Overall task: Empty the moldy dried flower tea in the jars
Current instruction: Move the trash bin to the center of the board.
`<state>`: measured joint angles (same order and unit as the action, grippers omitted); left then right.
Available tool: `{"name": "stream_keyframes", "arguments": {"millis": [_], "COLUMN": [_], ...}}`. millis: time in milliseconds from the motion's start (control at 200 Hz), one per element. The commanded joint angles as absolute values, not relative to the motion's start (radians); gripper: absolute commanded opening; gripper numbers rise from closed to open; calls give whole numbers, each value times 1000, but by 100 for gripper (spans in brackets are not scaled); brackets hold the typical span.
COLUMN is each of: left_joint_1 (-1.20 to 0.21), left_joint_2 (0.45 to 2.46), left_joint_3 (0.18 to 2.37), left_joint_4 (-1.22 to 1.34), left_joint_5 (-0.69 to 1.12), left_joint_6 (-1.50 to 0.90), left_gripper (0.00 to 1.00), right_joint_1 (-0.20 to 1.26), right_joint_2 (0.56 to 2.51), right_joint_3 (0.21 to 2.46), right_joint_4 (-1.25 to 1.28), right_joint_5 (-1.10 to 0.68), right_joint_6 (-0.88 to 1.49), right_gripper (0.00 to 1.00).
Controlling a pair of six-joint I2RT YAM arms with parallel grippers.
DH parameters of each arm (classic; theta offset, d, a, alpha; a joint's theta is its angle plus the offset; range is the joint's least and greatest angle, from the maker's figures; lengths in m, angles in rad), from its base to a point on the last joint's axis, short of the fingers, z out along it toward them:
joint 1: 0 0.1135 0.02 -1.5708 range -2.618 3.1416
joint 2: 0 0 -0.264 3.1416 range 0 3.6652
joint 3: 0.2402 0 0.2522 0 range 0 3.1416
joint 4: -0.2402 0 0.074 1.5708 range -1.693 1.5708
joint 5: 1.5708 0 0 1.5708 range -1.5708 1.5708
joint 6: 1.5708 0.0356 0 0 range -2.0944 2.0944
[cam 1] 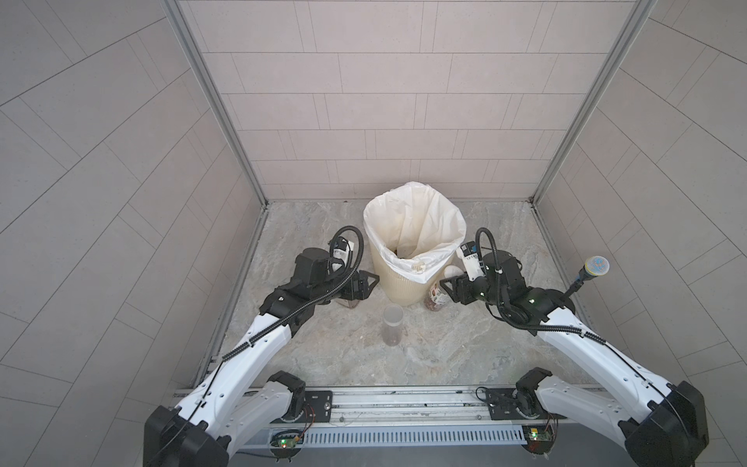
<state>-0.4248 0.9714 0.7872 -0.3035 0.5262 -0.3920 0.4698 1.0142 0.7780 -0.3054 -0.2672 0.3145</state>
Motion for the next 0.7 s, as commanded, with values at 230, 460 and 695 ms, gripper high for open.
{"name": "stream_keyframes", "arguments": {"millis": [230, 460, 695], "left_joint_1": [-521, -560, -623], "left_joint_2": [996, 1029, 1021], "left_joint_3": [824, 834, 852], "left_joint_4": [-230, -193, -189], "left_joint_5": [574, 571, 545], "left_joint_6": [-363, -358, -279], "left_gripper": [92, 92, 93], "right_joint_1": [459, 438, 405], "right_joint_2": [1097, 1155, 1124], "right_joint_3": [810, 827, 837], "right_joint_4": [-95, -18, -62], "right_joint_5": [-337, -331, -387], "right_joint_6": [391, 400, 413], "right_gripper": [39, 39, 39]}}
